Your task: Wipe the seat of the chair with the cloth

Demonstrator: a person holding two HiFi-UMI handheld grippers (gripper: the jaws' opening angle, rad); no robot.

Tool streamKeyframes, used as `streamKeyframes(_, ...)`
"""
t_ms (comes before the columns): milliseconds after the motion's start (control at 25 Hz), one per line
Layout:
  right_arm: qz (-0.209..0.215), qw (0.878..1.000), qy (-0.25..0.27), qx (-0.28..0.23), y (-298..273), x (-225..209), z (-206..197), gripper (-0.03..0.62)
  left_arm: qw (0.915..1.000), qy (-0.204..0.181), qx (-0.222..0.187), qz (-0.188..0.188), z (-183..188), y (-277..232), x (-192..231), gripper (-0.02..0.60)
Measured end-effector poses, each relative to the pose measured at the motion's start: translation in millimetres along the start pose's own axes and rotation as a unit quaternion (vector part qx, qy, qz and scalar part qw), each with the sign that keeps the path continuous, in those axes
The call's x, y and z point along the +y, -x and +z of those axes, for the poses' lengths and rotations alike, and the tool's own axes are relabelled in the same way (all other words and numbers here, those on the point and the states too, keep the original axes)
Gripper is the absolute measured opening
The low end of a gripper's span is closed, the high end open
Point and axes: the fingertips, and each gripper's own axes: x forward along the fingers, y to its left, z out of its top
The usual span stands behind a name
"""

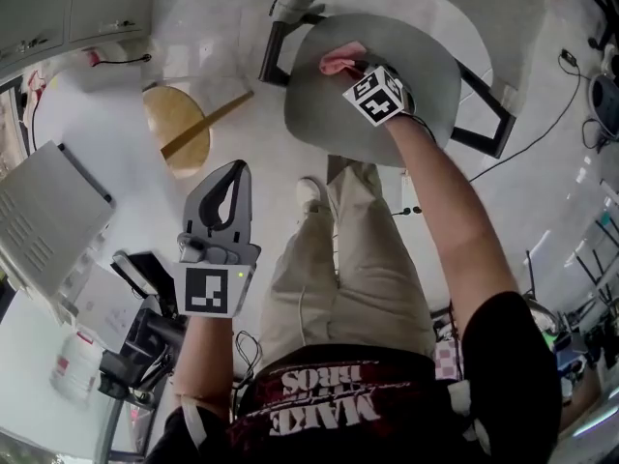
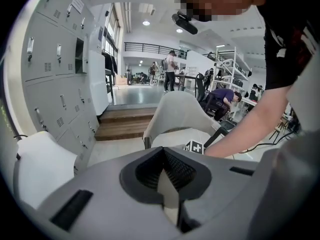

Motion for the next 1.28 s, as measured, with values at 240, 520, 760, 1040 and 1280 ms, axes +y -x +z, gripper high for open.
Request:
streamKeyframes(240, -0.042, 0.997, -0.037, 0.055, 42, -49, -63, 0.029, 0.9997, 0.001, -0.020, -0.015, 15, -11, -7, 0.003)
streamKeyframes(520, -0.108, 0.976, -0.144, 0.125, 102, -97, -149, 0.029, 0.9990, -0.007, -0.032, -0.032, 25, -4, -17, 0.003)
streamKeyframes(760, -0.129, 0.967, -0.199, 0.088, 103, -80, -120, 0.029, 0.9992, -0.009, -0.029, -0.025, 18, 13, -11, 0.003)
streamKeyframes(1040, 0.011, 0.992, -0.126, 0.017, 42, 62, -29, 0.029, 0.9995, -0.002, -0.027, -0.018, 8, 26, -7, 0.003)
streamKeyframes(1280, 0.081, 0.994, -0.057, 0.051, 8, 132, -24, 0.029, 0.9996, -0.002, -0.024, -0.015, 1, 35, -9, 0.003)
